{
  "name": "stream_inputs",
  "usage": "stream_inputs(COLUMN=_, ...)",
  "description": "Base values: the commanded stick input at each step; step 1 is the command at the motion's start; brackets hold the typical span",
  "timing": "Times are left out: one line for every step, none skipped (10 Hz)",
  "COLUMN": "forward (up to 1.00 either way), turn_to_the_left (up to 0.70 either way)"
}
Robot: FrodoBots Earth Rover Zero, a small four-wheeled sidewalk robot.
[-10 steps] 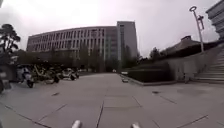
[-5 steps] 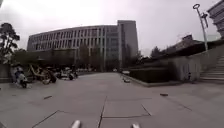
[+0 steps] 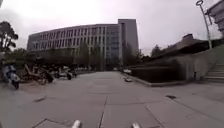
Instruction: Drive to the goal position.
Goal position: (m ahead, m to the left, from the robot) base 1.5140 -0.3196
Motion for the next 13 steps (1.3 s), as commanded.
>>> stream_inputs(forward=0.70, turn_to_the_left=0.00)
stream_inputs(forward=0.70, turn_to_the_left=0.00)
stream_inputs(forward=0.70, turn_to_the_left=0.00)
stream_inputs(forward=0.70, turn_to_the_left=0.00)
stream_inputs(forward=0.70, turn_to_the_left=0.00)
stream_inputs(forward=0.70, turn_to_the_left=0.00)
stream_inputs(forward=0.70, turn_to_the_left=0.00)
stream_inputs(forward=0.70, turn_to_the_left=0.00)
stream_inputs(forward=0.70, turn_to_the_left=0.00)
stream_inputs(forward=0.70, turn_to_the_left=0.00)
stream_inputs(forward=0.70, turn_to_the_left=0.00)
stream_inputs(forward=0.70, turn_to_the_left=0.00)
stream_inputs(forward=0.70, turn_to_the_left=0.00)
